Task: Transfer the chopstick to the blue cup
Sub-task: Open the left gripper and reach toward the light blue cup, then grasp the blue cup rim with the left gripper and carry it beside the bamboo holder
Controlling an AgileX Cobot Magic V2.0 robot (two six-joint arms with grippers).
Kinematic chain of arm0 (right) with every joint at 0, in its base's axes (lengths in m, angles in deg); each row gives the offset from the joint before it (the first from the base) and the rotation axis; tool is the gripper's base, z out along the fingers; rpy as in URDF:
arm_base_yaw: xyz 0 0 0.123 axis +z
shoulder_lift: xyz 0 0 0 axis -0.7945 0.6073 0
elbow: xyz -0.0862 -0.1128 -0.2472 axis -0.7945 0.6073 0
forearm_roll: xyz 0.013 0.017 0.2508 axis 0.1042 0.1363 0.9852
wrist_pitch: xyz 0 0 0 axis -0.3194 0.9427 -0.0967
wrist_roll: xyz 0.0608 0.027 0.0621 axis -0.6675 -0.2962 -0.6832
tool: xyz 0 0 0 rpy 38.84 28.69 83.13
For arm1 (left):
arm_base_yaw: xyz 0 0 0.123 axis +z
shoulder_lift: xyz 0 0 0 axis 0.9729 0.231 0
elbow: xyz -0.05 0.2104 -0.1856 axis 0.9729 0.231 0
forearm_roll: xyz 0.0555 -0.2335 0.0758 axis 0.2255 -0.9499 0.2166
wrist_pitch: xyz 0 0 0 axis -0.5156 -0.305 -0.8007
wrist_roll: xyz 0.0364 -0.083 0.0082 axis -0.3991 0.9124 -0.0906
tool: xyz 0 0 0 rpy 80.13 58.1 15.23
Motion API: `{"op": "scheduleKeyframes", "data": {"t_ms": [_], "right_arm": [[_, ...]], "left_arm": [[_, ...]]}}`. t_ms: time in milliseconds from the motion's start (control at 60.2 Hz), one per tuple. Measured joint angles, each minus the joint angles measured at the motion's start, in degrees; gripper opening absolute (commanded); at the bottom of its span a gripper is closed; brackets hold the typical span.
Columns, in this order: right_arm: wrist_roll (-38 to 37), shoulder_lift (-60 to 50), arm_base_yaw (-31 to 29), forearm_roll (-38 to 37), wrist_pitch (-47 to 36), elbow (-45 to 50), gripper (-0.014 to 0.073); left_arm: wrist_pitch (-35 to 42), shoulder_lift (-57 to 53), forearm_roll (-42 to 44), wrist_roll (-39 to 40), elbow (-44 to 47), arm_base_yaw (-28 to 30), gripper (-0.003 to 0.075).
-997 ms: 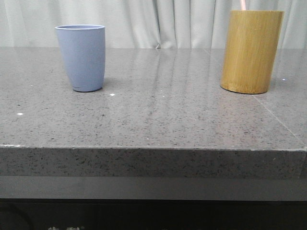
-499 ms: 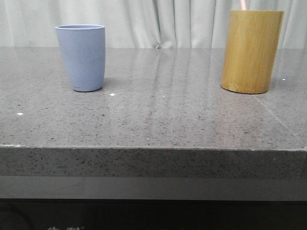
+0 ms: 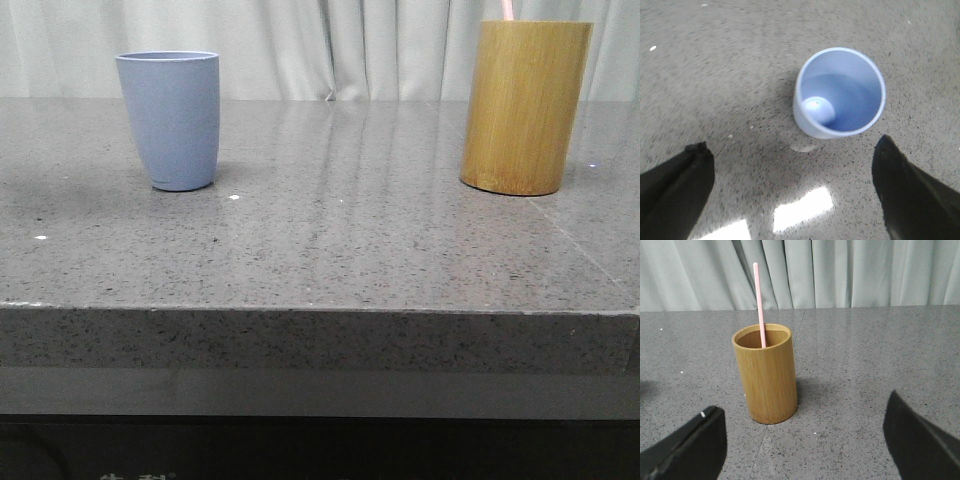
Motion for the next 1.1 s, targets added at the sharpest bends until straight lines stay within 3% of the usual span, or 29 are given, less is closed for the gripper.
{"op": "scheduleKeyframes", "data": {"t_ms": [166, 299, 615, 765, 997, 1097], "right_arm": [[0.00, 0.00, 0.00, 0.00, 0.00, 0.00, 0.0642], [0.00, 0.00, 0.00, 0.00, 0.00, 0.00, 0.0642], [0.00, 0.00, 0.00, 0.00, 0.00, 0.00, 0.0642], [0.00, 0.00, 0.00, 0.00, 0.00, 0.00, 0.0642], [0.00, 0.00, 0.00, 0.00, 0.00, 0.00, 0.0642], [0.00, 0.00, 0.00, 0.00, 0.00, 0.00, 0.0642]], "left_arm": [[-4.65, 8.44, 7.70, 2.42, -9.48, -5.51, 0.0619], [-5.30, 13.36, 8.94, 3.11, -14.40, -6.61, 0.0619], [-5.41, 20.23, 9.26, 3.93, -15.32, -6.73, 0.0596], [-5.41, 22.33, 9.26, 3.93, -15.32, -6.73, 0.0419], [-5.30, 22.84, 9.26, 4.05, -15.36, -6.73, 0.0013], [-5.30, 22.84, 9.10, 4.05, -15.45, -6.73, -0.0019]]}}
